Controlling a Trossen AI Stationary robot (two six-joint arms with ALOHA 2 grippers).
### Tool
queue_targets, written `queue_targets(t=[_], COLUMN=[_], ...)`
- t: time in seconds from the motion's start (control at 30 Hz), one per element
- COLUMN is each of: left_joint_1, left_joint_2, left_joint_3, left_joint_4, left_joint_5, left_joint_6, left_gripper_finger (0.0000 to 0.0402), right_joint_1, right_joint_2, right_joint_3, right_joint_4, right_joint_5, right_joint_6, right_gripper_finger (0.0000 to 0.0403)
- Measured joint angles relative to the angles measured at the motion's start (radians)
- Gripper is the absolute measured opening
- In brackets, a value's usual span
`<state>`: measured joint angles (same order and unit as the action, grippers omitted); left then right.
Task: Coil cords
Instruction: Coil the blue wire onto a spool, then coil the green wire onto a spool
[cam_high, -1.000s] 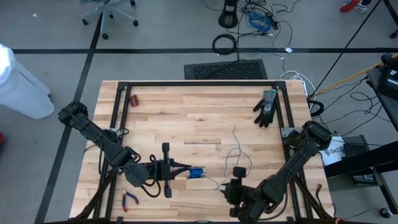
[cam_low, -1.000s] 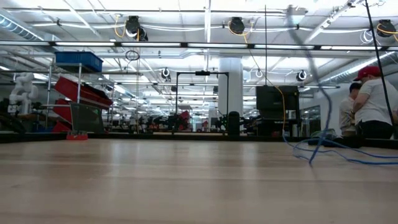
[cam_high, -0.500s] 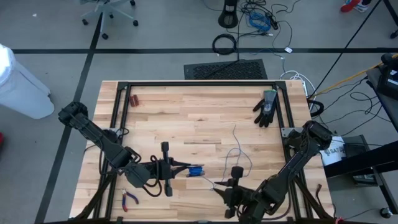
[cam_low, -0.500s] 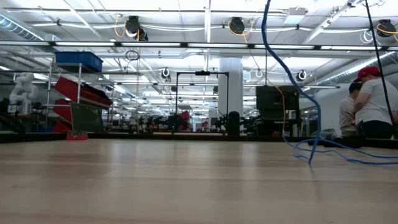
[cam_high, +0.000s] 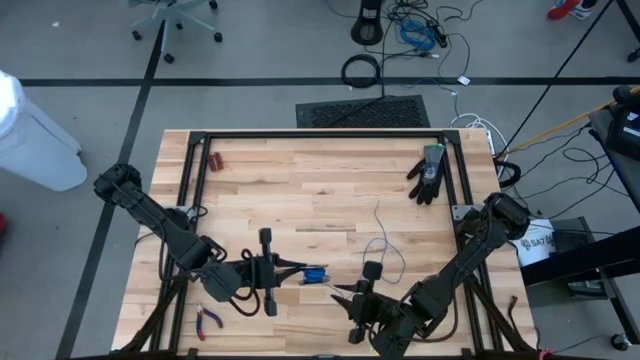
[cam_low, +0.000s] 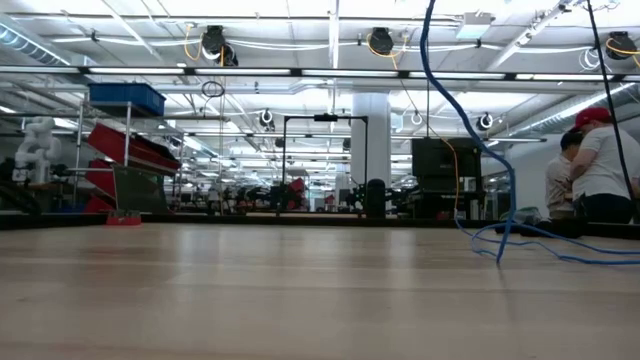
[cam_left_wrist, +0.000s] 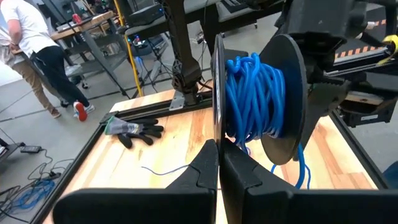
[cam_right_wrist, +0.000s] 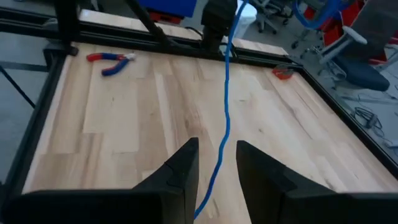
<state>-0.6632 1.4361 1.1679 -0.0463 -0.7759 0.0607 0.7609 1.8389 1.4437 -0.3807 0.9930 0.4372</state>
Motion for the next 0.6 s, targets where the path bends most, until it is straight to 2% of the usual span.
queue_targets(t=[0.37,0.6], left_joint_1=[0.000,0.000], left_joint_2=[0.000,0.000], left_joint_3=[0.000,0.000], left_joint_4=[0.004,0.004], left_joint_5=[0.002,0.002], left_joint_6=[0.008,0.007], left_gripper_finger=[0.0006,0.0006], right_joint_1=[-0.009,-0.008], right_joint_2=[0.062,0.076], right_joint_3=[0.000,0.000], right_joint_4=[-0.008,0.006], right_joint_5=[0.006,0.009], right_joint_6=[0.023,0.025], right_gripper_finger=[0.0092,0.0035])
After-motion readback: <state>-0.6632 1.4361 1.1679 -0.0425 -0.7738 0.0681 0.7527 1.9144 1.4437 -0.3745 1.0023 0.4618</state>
